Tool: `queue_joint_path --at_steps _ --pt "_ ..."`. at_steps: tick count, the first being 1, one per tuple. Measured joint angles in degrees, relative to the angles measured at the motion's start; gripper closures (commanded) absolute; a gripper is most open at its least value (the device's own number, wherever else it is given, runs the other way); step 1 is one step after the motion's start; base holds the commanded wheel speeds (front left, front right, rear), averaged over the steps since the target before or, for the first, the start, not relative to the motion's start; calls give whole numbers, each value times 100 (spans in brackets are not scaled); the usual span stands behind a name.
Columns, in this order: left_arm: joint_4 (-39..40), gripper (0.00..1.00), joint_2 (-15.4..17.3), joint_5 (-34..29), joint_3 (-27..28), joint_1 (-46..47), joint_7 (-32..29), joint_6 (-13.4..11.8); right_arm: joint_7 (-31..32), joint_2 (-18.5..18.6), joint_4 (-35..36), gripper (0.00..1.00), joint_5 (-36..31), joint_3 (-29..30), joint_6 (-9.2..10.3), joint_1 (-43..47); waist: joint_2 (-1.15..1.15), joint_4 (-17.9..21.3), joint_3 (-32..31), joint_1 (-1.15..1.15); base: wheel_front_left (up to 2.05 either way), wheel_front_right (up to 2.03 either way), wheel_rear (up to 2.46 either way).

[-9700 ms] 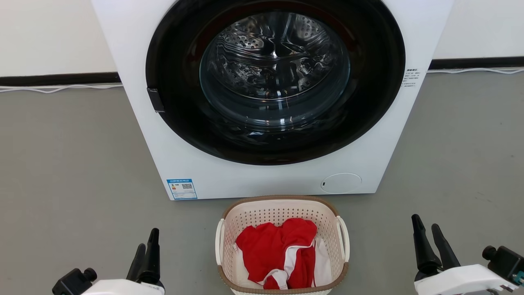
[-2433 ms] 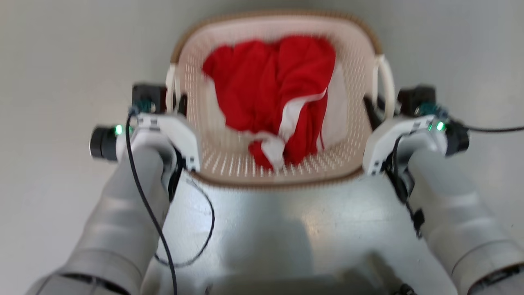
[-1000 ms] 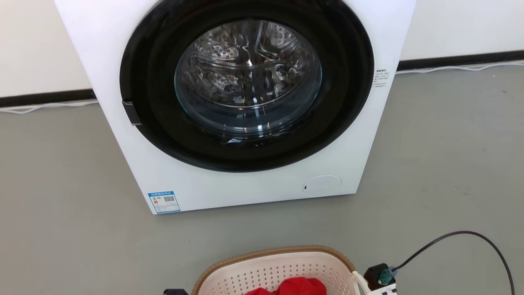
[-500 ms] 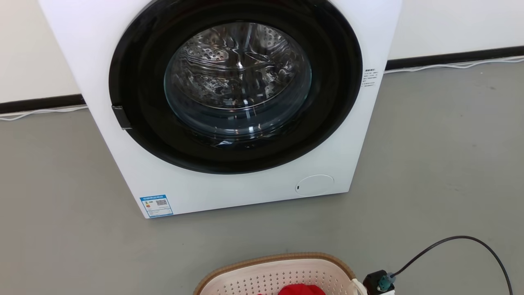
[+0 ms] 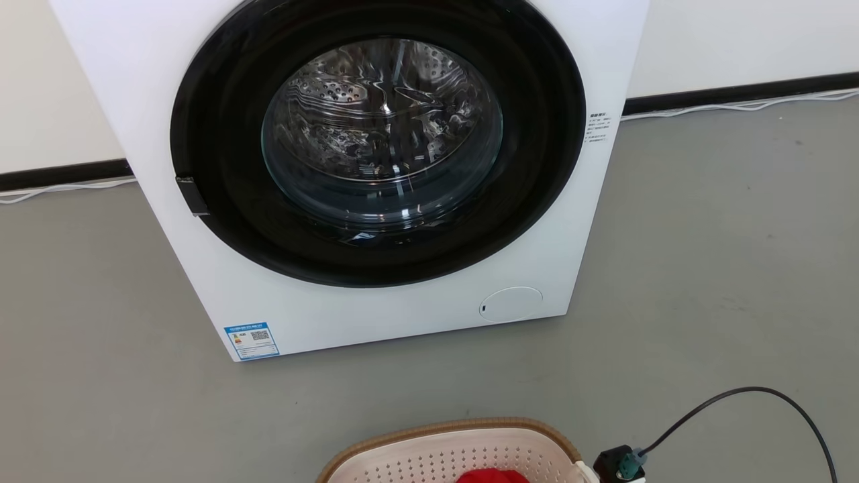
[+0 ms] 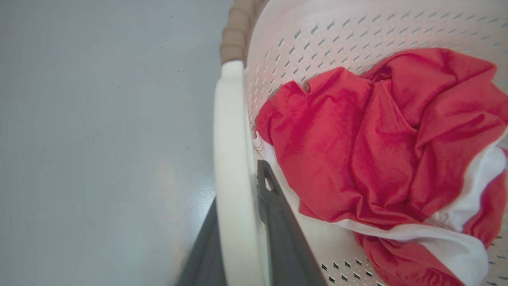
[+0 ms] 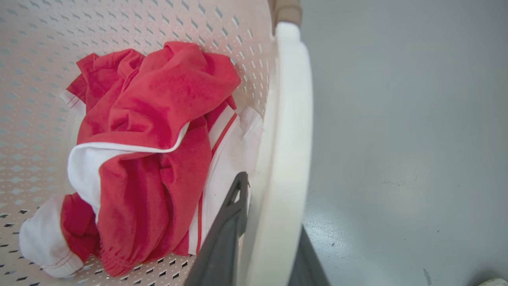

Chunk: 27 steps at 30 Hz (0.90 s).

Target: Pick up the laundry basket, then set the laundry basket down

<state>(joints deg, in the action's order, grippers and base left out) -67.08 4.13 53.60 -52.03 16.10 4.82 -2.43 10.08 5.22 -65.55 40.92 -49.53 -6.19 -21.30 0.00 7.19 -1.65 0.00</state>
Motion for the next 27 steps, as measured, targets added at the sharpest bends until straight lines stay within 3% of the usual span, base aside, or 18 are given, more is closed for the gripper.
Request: queue_joint_path --at_steps 27 --pt "-134 100 2 409 -417 104 133 2 -1 0 -31 100 319 -249 0 -12 0 -29 -10 0 0 0 0"
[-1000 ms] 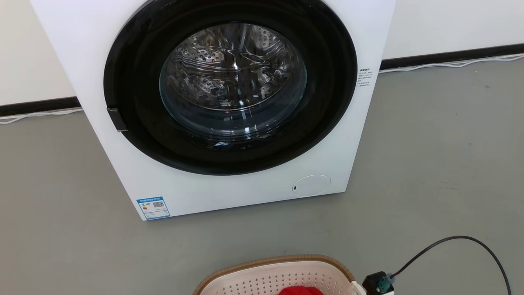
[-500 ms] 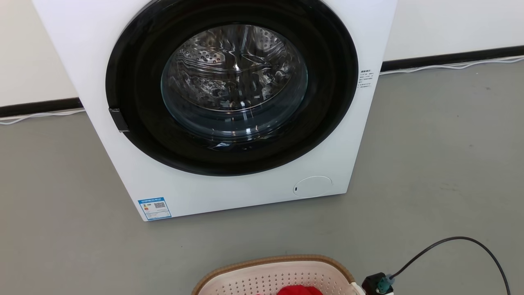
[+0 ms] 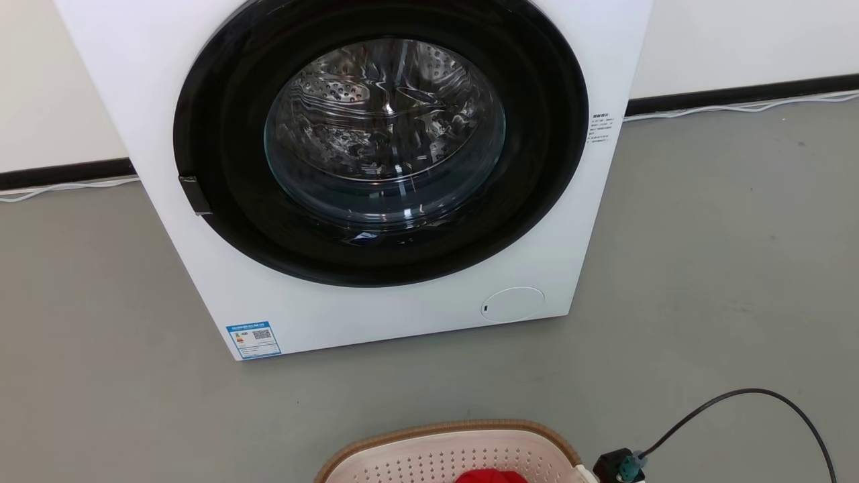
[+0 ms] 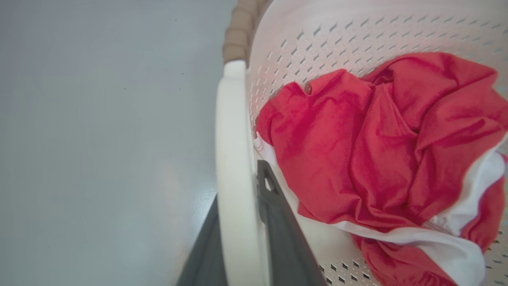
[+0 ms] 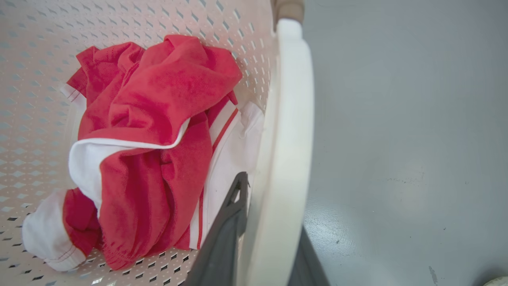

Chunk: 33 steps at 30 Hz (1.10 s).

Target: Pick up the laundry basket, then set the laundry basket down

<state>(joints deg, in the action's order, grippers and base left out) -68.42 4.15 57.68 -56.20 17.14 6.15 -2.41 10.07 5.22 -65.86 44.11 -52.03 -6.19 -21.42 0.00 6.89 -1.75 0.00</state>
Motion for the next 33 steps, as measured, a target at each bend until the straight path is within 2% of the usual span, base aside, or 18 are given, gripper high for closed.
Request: queue_joint_path --at_steps 33 --pt "-88 100 -2 396 -441 112 94 15 -16 1 -67 100 250 -207 0 -11 0 25 57 0 0 0 0"
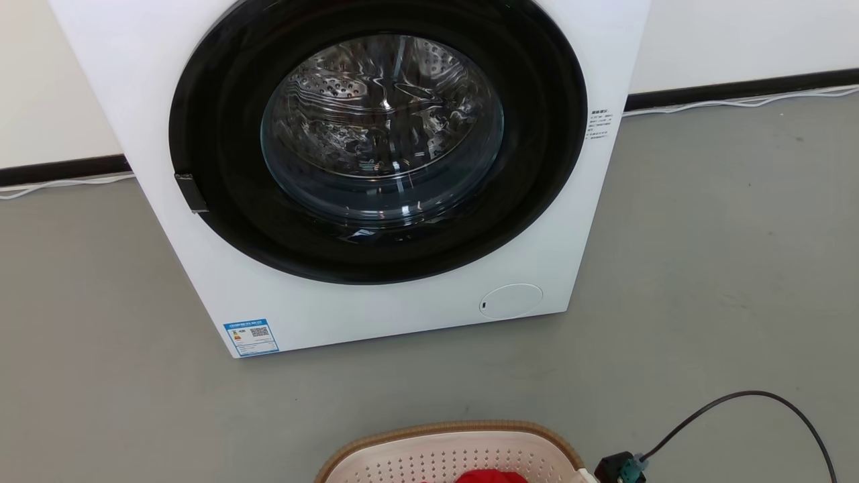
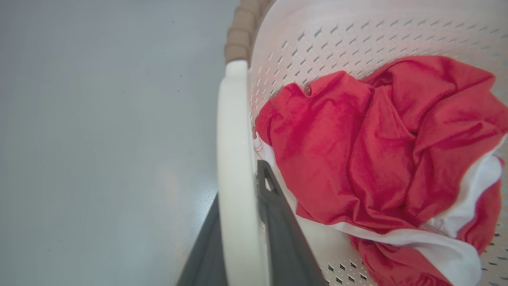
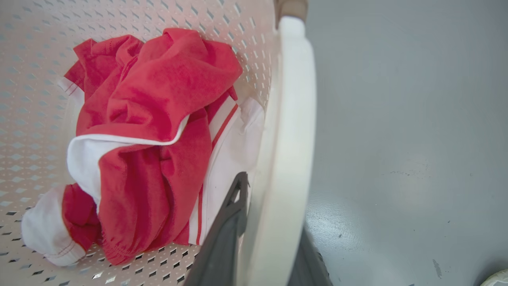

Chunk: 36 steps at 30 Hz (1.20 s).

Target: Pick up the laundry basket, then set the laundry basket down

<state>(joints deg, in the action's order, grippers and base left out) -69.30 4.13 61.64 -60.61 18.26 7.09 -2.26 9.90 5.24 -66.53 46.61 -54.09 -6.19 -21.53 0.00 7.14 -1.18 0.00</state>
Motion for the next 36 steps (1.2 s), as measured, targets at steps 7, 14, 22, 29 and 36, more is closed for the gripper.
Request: queue_joint_path --at_steps 7,14,22,29,36 --pt "1 100 0 103 -76 11 0 0 -1 -1 -24 100 64 -36 -1 -2 0 -7 7 0 0 0 0" --pt "-4 100 1 194 -145 81 7 0 -35 -1 -46 100 112 -99 -1 -90 0 -8 23 0 0 0 0" --pt "-18 100 2 245 -223 109 52 0 -53 -1 -55 100 144 -140 -1 -110 0 1 89 0 0 0 0" --pt "-42 100 2 289 -283 209 64 -1 -141 -1 -62 100 174 -157 -1 -135 0 -6 249 0 0 0 0" --pt "-152 100 0 288 -288 710 181 -1 -370 -1 -68 100 172 -146 -1 -600 0 -32 636 0 0 0 0"
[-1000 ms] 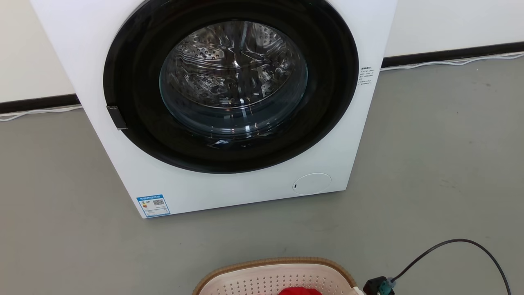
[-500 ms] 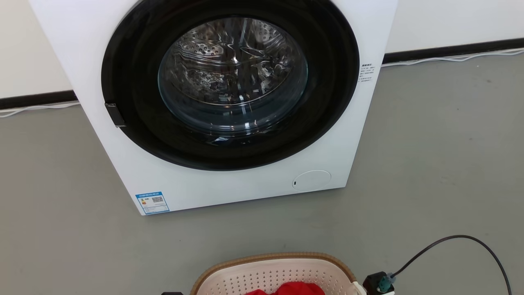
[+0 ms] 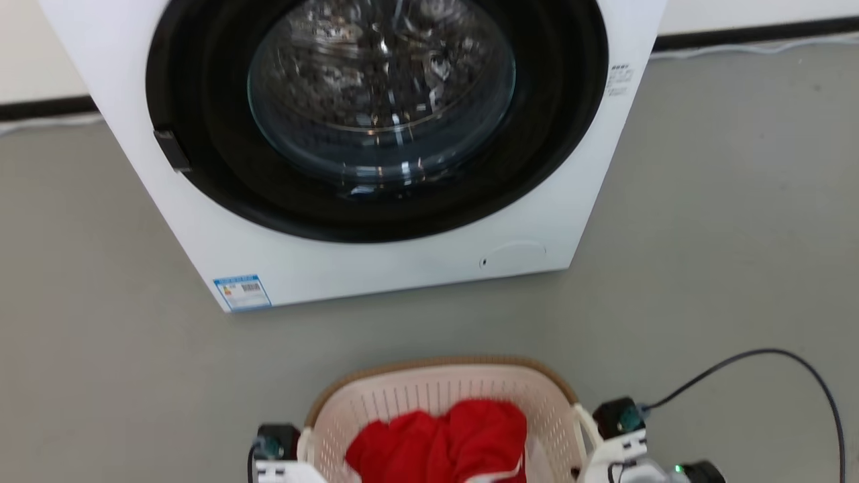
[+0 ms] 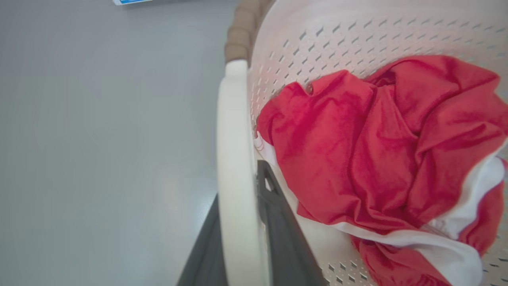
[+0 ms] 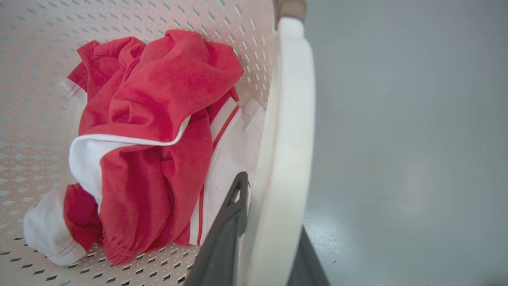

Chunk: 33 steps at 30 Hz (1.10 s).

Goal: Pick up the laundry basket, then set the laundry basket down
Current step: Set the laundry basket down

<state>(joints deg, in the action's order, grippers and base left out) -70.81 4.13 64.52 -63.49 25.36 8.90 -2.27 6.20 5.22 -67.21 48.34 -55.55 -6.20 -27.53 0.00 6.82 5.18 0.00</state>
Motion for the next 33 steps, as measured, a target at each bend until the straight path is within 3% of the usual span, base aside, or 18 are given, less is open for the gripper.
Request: queue_joint_path --at_steps 17,28,33 --pt "-157 100 81 -109 112 1815 390 31 -1140 -12 -247 100 -409 156 -1 -1646 0 -175 1809 0 0 0 0" --pt "-152 100 101 -260 319 3144 547 22 -1809 -14 -683 100 -851 345 -11 -3028 0 -382 3374 0 0 0 0" --pt "-103 100 109 -368 459 3508 573 -111 -1937 -9 -753 100 -1034 495 -19 -3340 0 -440 3939 0 0 0 0"
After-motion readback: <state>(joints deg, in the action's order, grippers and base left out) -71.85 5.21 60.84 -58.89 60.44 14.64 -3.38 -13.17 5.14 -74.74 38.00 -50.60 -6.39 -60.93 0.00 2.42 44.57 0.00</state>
